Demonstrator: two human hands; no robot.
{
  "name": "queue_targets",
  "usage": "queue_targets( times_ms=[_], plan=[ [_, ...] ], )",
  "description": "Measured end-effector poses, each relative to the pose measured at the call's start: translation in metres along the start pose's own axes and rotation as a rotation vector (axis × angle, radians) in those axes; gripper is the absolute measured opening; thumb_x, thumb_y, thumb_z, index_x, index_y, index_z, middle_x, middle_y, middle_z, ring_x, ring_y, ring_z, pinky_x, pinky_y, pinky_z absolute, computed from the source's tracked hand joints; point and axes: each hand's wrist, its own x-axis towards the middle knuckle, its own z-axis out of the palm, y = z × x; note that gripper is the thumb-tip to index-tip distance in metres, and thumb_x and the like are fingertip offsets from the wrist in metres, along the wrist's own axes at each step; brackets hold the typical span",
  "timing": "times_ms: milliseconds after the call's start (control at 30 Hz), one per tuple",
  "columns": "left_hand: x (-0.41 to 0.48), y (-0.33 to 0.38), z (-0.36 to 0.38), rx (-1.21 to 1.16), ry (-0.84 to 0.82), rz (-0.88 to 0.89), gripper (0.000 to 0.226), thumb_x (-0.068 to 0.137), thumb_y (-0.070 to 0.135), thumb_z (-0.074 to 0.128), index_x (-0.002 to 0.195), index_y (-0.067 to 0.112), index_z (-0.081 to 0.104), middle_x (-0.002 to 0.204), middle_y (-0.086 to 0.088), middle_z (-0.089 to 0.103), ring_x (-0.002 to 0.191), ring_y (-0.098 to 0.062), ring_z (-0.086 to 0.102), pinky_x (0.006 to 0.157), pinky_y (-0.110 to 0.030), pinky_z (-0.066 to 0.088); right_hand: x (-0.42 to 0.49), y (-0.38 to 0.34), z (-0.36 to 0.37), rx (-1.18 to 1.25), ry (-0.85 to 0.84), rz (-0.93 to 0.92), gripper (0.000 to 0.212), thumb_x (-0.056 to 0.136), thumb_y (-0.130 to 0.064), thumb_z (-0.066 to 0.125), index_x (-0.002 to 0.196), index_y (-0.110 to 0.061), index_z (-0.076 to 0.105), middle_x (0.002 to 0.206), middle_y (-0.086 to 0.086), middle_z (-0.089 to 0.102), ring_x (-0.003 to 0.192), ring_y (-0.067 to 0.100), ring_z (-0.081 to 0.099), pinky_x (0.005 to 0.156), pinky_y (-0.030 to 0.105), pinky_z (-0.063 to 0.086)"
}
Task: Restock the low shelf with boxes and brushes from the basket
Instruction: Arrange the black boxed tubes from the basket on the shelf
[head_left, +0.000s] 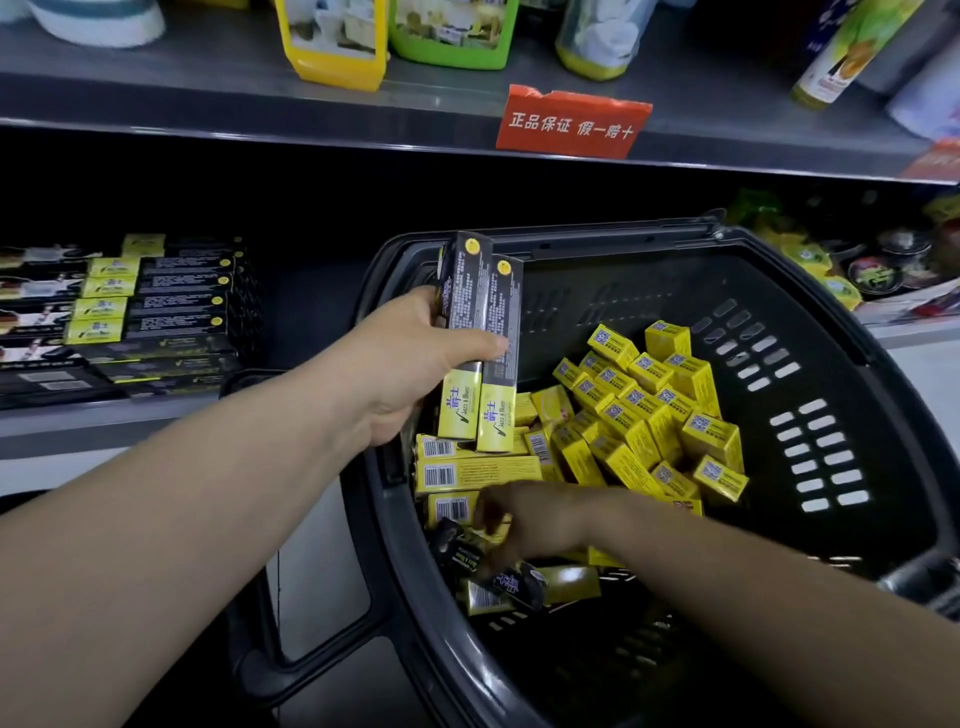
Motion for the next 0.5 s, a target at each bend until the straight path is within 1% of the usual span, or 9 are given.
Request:
queue_targets(
  times_ms=[67,100,167,233,300,367,400,467,500],
  plan=[
    [-0.001,-0.001,-0.001,0.004,-0.014,0.009,0.031,0.080,0.005,0.067,0.107,0.018,0.058,0.099,-0.003,0.070,0.090,-0.015,0.067,0.090,-0.034,0.048,0.018,-0.004,0.021,-0.322,-0.011,0.068,0.055,0.082,-0.022,0.071,0.127,-0.008,0.044,0.127,0.015,0.055,0.113,0.032,0.055,0.078,0.033,0.043],
    [-0.001,-0.001,-0.001,0.016,-0.018,0.011,0.035,0.080,0.006,0.068,0.111,0.017,0.057,0.102,-0.003,0.070,0.093,-0.016,0.066,0.095,-0.035,0.047,0.024,-0.006,0.027,-0.389,-0.009,0.094,0.054,0.081,-0.016,0.069,0.128,-0.005,0.043,0.127,0.017,0.055,0.114,0.034,0.055,0.077,0.035,0.043],
    [-0.001,-0.002,-0.004,0.023,-0.029,0.007,0.041,0.079,0.008,0.069,0.117,0.016,0.056,0.106,-0.002,0.070,0.100,-0.018,0.065,0.103,-0.040,0.042,0.026,-0.006,0.026,-0.417,0.028,0.110,0.052,0.080,-0.017,0.071,0.124,-0.006,0.046,0.123,0.018,0.057,0.112,0.035,0.056,0.073,0.034,0.041],
    [-0.001,-0.003,-0.007,0.001,-0.040,0.003,0.042,0.079,0.010,0.070,0.118,0.016,0.055,0.106,-0.003,0.070,0.102,-0.019,0.064,0.104,-0.043,0.041,0.018,-0.002,0.012,-0.352,0.063,0.120,0.046,0.078,-0.025,0.073,0.115,-0.009,0.050,0.116,0.015,0.060,0.106,0.032,0.058,0.068,0.029,0.039],
    [-0.001,-0.004,-0.010,-0.031,-0.036,0.000,0.038,0.079,0.013,0.070,0.115,0.019,0.057,0.106,-0.004,0.070,0.103,-0.022,0.064,0.102,-0.044,0.042,0.003,0.005,-0.010,-0.104,0.142,0.108,0.035,0.077,-0.027,0.072,0.102,-0.012,0.053,0.110,0.013,0.062,0.099,0.028,0.059,0.068,0.030,0.042],
    [-0.001,-0.004,-0.014,-0.067,-0.024,0.003,0.031,0.080,0.015,0.070,0.108,0.022,0.058,0.105,-0.005,0.071,0.102,-0.024,0.065,0.099,-0.044,0.046,-0.022,0.003,-0.035,0.360,0.246,0.059,0.027,0.080,-0.023,0.067,0.102,-0.012,0.058,0.109,0.014,0.066,0.095,0.025,0.063,0.069,0.033,0.049],
    [-0.001,-0.003,-0.016,-0.092,-0.019,0.004,0.028,0.080,0.015,0.069,0.105,0.023,0.059,0.104,-0.005,0.072,0.101,-0.024,0.066,0.096,-0.042,0.048,-0.035,-0.003,-0.047,0.593,0.295,0.014,0.026,0.082,-0.021,0.063,0.106,-0.013,0.060,0.109,0.013,0.068,0.093,0.023,0.065,0.068,0.029,0.051],
    [-0.002,-0.001,-0.022,-0.146,-0.017,0.009,0.026,0.081,0.014,0.068,0.103,0.024,0.059,0.099,-0.004,0.073,0.097,-0.023,0.068,0.089,-0.039,0.052,-0.057,-0.015,-0.068,0.926,0.362,-0.133,0.035,0.078,-0.022,0.057,0.112,-0.019,0.061,0.107,0.008,0.069,0.092,0.019,0.065,0.068,0.025,0.052],
    [-0.003,0.000,-0.024,-0.170,-0.017,0.012,0.027,0.081,0.014,0.067,0.105,0.024,0.060,0.098,-0.003,0.074,0.095,-0.022,0.069,0.086,-0.038,0.053,-0.066,-0.024,-0.076,1.006,0.377,-0.213,0.041,0.074,-0.023,0.054,0.115,-0.022,0.060,0.108,0.008,0.068,0.093,0.019,0.064,0.074,0.029,0.053]
  ],
)
